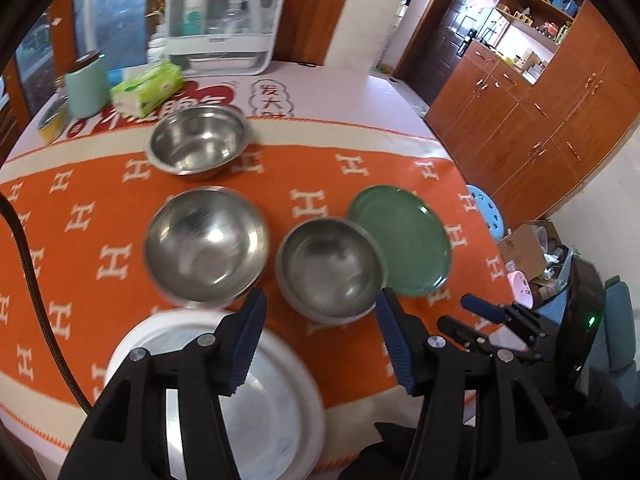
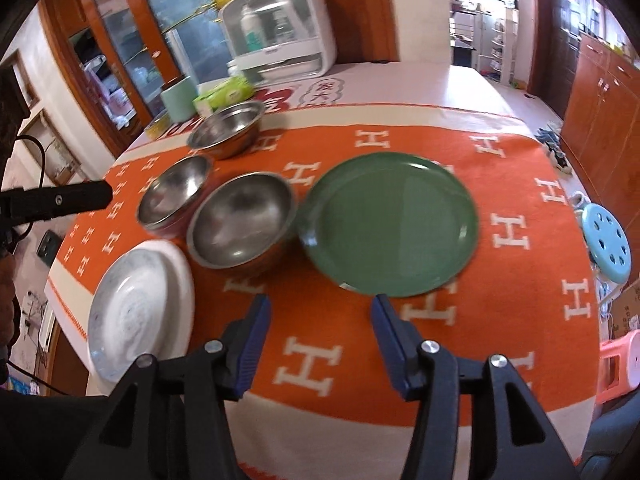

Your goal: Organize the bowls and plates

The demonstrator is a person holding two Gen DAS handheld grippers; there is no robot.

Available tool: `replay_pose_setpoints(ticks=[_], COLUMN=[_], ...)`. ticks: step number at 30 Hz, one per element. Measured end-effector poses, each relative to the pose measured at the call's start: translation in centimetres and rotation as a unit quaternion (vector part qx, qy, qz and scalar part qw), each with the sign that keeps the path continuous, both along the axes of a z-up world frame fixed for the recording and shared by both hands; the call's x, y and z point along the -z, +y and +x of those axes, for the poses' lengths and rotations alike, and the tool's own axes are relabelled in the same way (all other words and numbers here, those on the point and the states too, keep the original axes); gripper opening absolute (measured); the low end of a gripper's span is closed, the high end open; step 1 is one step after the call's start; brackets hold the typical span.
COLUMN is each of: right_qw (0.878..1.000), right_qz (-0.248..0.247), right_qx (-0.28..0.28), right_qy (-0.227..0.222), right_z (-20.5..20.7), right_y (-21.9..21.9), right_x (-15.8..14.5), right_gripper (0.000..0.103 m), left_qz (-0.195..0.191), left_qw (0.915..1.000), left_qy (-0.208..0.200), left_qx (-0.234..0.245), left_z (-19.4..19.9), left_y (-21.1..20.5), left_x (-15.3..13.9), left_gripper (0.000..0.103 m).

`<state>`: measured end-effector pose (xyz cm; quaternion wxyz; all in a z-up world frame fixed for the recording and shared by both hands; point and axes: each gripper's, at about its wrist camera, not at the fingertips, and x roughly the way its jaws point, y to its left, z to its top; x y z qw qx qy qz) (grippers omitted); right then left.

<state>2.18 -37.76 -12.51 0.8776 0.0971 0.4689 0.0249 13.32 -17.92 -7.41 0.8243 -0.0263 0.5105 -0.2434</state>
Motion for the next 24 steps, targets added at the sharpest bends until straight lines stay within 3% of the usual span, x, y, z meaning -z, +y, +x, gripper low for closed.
replay_pose_setpoints(ticks=[3, 6, 8, 17, 24], right_qw=[1.000, 0.999, 0.997, 0.987, 0.979], right_qz=[0.010, 0.022, 0.033, 0.097, 0.144], right_qx=[0.023, 0.045, 0.061, 0.121, 0.128], right_qy=[0.007, 0.015, 0.016, 0.049, 0.066], right_z=[0.5, 0.9, 1.2, 3.1, 4.2], right_y=[-1.9, -3.6, -4.8, -8.7, -9.7], right_x=[0.4, 1.0, 1.3, 4.3, 6.4], right_gripper=[0.053, 0.063, 0.064, 0.064, 0.064], left_qz=[0.009, 0.018, 0.028, 0.064, 0.093], left_qw=[0.9998, 0.9994, 0.9989, 0.9950, 0.9893], left_qy=[-0.006, -0.003, 0.004, 0.039, 0.075], left_qx=[0.014, 0.028, 0.037, 0.067, 0.084], left_z=[1.6, 3.2, 4.2, 8.5, 10.7], left_y=[-2.4, -4.7, -6.3, -11.1, -13.5], left_x=[-0.3, -0.2, 0.3, 4.0, 7.7], left_gripper=[0.056, 0.057, 0.058, 0.059, 0.059])
